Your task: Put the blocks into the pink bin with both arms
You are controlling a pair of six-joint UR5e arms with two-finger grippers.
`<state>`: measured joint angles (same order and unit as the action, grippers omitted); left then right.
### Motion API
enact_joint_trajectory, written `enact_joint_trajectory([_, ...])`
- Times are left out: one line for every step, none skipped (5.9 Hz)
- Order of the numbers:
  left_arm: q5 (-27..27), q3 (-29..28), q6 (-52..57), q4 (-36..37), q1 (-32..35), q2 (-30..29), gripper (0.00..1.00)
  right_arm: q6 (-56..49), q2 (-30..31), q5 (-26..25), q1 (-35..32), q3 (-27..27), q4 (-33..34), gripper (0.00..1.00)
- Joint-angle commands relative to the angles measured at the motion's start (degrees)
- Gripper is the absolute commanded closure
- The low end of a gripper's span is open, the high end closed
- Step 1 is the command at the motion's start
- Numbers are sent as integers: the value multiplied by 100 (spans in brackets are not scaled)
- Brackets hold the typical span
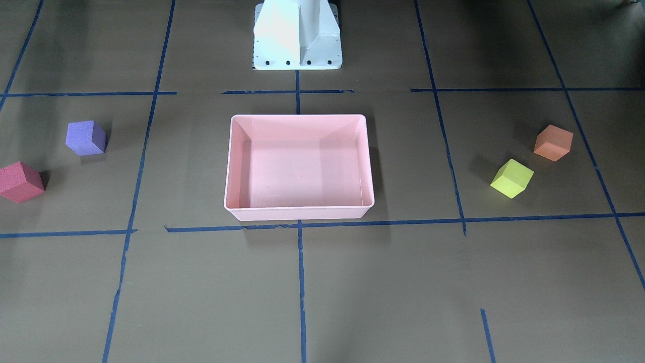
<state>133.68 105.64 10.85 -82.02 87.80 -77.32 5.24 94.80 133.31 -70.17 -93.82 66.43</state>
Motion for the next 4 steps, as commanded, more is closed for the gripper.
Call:
enact_joint_trajectory([0,0,-4,2,0,15,0,232,-137,-260,389,346,-403,0])
enact_joint_trajectory([0,0,-4,-6,0,15,0,215,-181,-418,555,547,-411,0])
enact_joint_trajectory([0,0,-4,-7,0,15,0,215,-338,-446,688,714,-403,1])
enact_joint_trajectory([0,0,-4,-7,0,15,0,223,-496,-481,759,916,-403,24])
